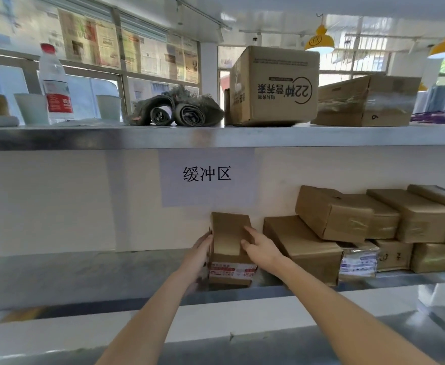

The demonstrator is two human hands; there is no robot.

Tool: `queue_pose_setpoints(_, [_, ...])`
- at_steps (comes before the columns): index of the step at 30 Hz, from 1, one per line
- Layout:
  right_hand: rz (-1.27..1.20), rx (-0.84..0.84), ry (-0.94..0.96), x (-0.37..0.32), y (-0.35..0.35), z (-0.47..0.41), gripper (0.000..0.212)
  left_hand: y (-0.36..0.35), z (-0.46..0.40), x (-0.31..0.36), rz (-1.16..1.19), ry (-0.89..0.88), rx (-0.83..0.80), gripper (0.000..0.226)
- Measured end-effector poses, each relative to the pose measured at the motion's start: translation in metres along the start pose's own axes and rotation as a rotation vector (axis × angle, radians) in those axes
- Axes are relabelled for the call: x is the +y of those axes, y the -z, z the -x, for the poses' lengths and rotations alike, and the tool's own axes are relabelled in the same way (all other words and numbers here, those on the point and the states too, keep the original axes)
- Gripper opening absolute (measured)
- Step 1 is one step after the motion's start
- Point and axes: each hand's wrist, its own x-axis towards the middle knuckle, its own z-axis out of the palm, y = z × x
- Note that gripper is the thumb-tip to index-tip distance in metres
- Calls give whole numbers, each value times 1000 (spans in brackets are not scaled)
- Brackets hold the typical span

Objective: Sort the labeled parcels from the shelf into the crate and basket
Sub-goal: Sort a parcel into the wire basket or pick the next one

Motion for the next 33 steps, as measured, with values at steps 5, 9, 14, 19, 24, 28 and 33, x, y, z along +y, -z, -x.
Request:
queue_pose_setpoints(5, [-125,78,51,-17,-3,40,56,20,34,11,198,-114,-4,42])
queue_pose_setpoints(9, [-145,118,69,-37,-8,78,54,36,67,20,196,-167,-17,100])
queue_pose_setpoints(14, [-291,97,4,-82,-15,147,57,40,115,21,261,-247,-63,53])
queue_pose_setpoints(19, [-243,203,9,-89,-12,210,52,30,161,14,402,-122,-244,30])
queue_pose_setpoints(24, [-194,409,57,-92,12,261,35,14,196,21,286,-185,-343,48])
queue_pose_setpoints(28, [-160,522,59,-87,40,294,42,-16,216,33,275,-120,-395,93])
queue_pose_setpoints(33, [-94,587,39,-78,81,317,41,-62,229,46,284,-200,-380,62])
